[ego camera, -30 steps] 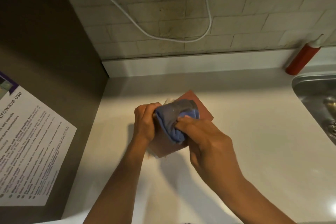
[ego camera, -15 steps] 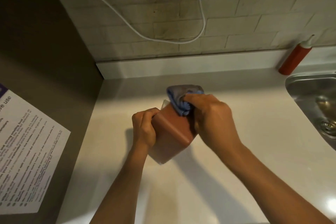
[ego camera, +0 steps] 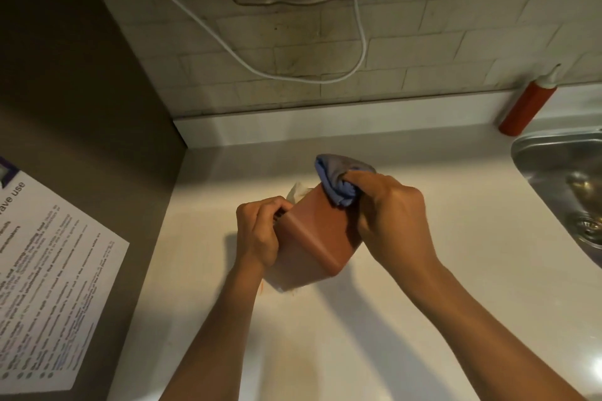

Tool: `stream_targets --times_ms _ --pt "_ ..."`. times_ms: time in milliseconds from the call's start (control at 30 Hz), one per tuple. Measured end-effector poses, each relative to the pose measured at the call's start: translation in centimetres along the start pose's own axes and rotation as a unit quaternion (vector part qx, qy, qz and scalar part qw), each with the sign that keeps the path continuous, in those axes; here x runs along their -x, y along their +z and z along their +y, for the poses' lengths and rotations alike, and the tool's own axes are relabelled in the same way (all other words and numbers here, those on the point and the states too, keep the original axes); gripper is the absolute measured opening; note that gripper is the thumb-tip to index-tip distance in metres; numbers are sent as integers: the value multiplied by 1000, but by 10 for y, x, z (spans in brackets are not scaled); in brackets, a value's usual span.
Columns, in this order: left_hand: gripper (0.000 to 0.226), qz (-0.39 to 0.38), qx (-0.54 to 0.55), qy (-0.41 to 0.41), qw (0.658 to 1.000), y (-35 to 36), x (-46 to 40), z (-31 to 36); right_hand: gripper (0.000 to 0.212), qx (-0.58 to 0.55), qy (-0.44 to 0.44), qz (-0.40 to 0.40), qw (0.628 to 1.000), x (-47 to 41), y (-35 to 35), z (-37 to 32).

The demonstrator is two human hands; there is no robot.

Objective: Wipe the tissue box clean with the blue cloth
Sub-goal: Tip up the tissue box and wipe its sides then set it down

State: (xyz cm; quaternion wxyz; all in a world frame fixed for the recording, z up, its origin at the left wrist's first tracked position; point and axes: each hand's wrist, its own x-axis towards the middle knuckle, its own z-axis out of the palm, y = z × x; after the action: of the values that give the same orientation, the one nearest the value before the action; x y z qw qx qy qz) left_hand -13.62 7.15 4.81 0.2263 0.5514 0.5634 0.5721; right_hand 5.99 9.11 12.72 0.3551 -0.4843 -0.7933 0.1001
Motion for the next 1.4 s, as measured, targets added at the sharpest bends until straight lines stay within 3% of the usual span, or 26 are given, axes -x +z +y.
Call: stream_targets --times_ms 67,167,333,467,633,733,833,1000,1100,1200,1300,1333,1400 --pt "45 0 -13 -5 1000 2 0 -9 43 3 28 -1 1000 11 -4 15" --pt "48 -82 -165 -105 977 11 -4 -24 50 17 39 37 998 35 -7 14" --pt "34 26 -22 -15 999 2 -3 -3 35 -10 -46 31 998 29 -1 -27" --pt "34 31 -25 -26 999 5 -4 -5 33 -25 -3 9 1000 11 0 -31" --pt "34 41 -2 -29 999 2 -3 -9 35 -31 -72 6 997 52 3 -41" --pt "37 -4 -14 -22 1000 4 -6 -2 43 -27 -97 13 995 69 -8 -29" --pt "36 -24 -39 -10 999 9 -9 5 55 -20 -66 1 998 74 -20 -8" --pt "44 -15 -38 -22 999 11 -10 11 44 -97 130 90 983 62 -34 22" --pt "47 -6 -48 -12 999 14 -11 11 45 -99 76 127 984 48 -23 7" --pt "44 18 -67 4 998 17 -12 7 43 -107 6 101 989 44 -6 -25" --pt "35 42 -38 -82 995 13 -11 -3 41 -94 -50 59 993 55 1 -33" --pt "32 34 -17 -96 995 12 -11 -4 42 -111 -48 53 991 59 -2 -28" --pt "36 15 -20 -45 999 9 -10 -5 39 -173 32 67 982 64 -12 -14"
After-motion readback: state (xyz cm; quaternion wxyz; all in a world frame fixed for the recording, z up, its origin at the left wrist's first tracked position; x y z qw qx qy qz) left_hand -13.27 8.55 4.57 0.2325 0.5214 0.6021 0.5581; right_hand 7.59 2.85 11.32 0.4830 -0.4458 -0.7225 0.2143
